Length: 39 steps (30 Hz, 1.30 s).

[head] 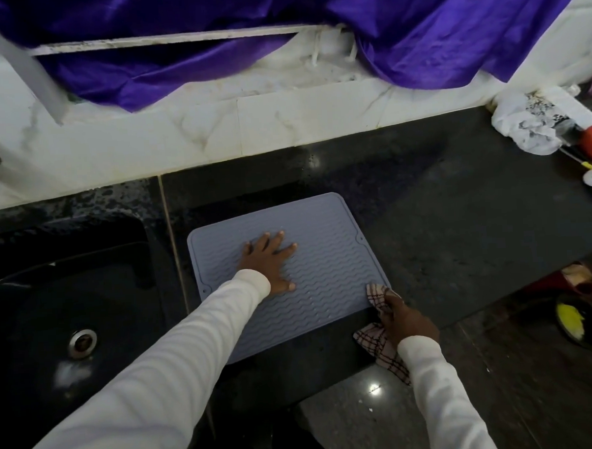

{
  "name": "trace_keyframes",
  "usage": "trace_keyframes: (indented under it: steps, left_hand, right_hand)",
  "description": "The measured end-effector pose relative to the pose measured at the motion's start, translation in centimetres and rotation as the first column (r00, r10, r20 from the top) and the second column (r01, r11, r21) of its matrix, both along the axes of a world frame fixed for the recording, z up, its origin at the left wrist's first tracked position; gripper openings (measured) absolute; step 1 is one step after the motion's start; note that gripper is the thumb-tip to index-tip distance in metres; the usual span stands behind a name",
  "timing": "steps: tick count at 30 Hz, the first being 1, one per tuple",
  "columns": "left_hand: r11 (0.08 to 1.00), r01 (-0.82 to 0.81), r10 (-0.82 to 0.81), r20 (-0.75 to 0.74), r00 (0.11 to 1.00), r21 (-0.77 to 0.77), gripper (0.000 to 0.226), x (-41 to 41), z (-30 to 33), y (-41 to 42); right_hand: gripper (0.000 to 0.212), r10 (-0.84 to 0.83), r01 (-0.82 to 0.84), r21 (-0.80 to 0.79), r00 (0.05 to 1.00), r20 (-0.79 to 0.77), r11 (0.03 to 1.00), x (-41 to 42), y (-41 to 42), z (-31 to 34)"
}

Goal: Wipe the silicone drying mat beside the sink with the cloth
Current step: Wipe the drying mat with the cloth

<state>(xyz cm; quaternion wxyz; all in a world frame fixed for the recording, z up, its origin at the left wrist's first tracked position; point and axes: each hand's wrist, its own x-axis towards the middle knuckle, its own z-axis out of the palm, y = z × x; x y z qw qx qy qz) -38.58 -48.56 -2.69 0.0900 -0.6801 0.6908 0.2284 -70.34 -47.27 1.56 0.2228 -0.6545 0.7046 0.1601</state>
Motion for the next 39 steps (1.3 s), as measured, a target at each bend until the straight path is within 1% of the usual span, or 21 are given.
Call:
trace_keyframes:
  steps: [2,4,7,9,12,16,18,20,23,24,26,28,30,32,34,36,37,39]
  left_hand:
    - [1.000,0.000,0.000,0.002,1.000,0.004,0.097,-0.1,-0.1,0.0]
    - [1.000,0.002,-0.002,0.007,1.000,0.006,0.096,-0.2,-0.2,0.0]
    - [1.000,0.011,-0.011,0.020,1.000,0.001,0.095,-0.2,-0.3,0.0]
    - [1.000,0.015,-0.015,0.017,1.000,0.004,0.095,-0.1,-0.4,0.0]
    - [1.000,0.011,-0.011,0.006,1.000,0.002,0.095,0.0,-0.4,0.1]
    - [1.000,-0.005,0.005,-0.013,1.000,0.006,0.094,-0.1,-0.2,0.3]
    - [1.000,-0.007,0.008,-0.024,1.000,0.005,0.094,-0.1,-0.2,0.2]
    - [1.000,-0.012,0.012,-0.014,1.000,-0.015,0.095,0.0,-0.6,0.5]
    - [0.999,-0.009,0.008,-0.031,0.999,-0.040,0.094,0.1,-1.1,0.6]
    - [0.999,-0.004,0.001,-0.053,0.999,-0.051,0.093,0.3,-1.2,0.6]
    - [0.995,-0.007,-0.007,-0.147,0.989,-0.099,0.086,1.3,-1.2,0.9]
    - [0.975,-0.102,0.045,-0.273,0.961,-0.197,0.074,3.5,-1.2,1.8]
    - [0.930,-0.237,0.141,-0.325,0.935,-0.279,0.063,6.4,-0.8,3.3]
    - [0.887,-0.324,0.246,-0.257,0.935,-0.330,0.062,9.8,-0.6,5.1]
    - [0.864,-0.398,0.374,-0.138,0.917,-0.308,0.063,12.5,-0.9,6.6]
    - [0.831,-0.491,0.478,-0.118,0.871,-0.260,0.066,14.3,-1.3,7.7]
    - [0.828,-0.511,0.495,-0.127,0.860,-0.233,0.067,15.0,-1.4,8.0]
    - [0.850,-0.493,0.478,-0.124,0.870,-0.186,0.070,16.0,-1.6,8.3]
  right_hand:
    - [0.041,0.012,-0.012,0.007,1.000,-0.011,1.000,0.3,0.4,0.3]
    - [0.037,0.011,-0.010,-0.008,1.000,0.022,1.000,0.4,0.2,0.8]
    - [0.037,-0.040,0.054,-0.114,0.992,0.120,0.992,1.2,-1.9,1.4]
    - [0.036,-0.052,0.074,-0.155,0.988,0.144,0.985,2.4,-3.7,1.1]
    - [0.036,-0.043,0.054,-0.123,0.995,0.095,0.991,3.8,-5.0,0.2]
    - [0.039,-0.106,0.111,-0.137,0.993,0.048,0.984,3.2,-3.1,-1.0]
    - [0.041,-0.128,0.131,-0.118,0.991,0.032,0.984,2.5,-2.0,-1.4]
    - [0.044,-0.108,0.110,-0.071,0.993,0.039,0.991,2.5,-1.5,-1.0]
    - [0.053,-0.018,0.016,0.025,0.996,0.087,1.000,3.5,-1.0,1.0]
    - [0.051,0.037,-0.041,0.037,0.993,0.115,0.998,4.5,-0.9,1.9]
    - [0.041,0.152,-0.159,0.022,0.971,0.184,0.987,7.1,-0.8,2.8]
    - [0.037,0.220,-0.229,-0.006,0.926,0.308,0.973,10.6,-1.2,2.4]
    - [0.037,0.267,-0.287,-0.022,0.859,0.436,0.958,14.5,-1.5,1.4]
    - [0.037,0.334,-0.360,-0.044,0.803,0.494,0.932,18.9,-1.8,0.5]
    - [0.039,0.399,-0.426,-0.066,0.766,0.503,0.902,23.2,-2.0,-0.2]
    - [0.041,0.460,-0.474,-0.102,0.746,0.482,0.875,27.1,-2.4,-0.7]
    - [0.041,0.493,-0.495,-0.127,0.737,0.462,0.859,28.9,-2.6,-0.8]
    - [0.040,0.565,-0.543,-0.182,0.718,0.405,0.820,31.8,-3.1,-1.2]
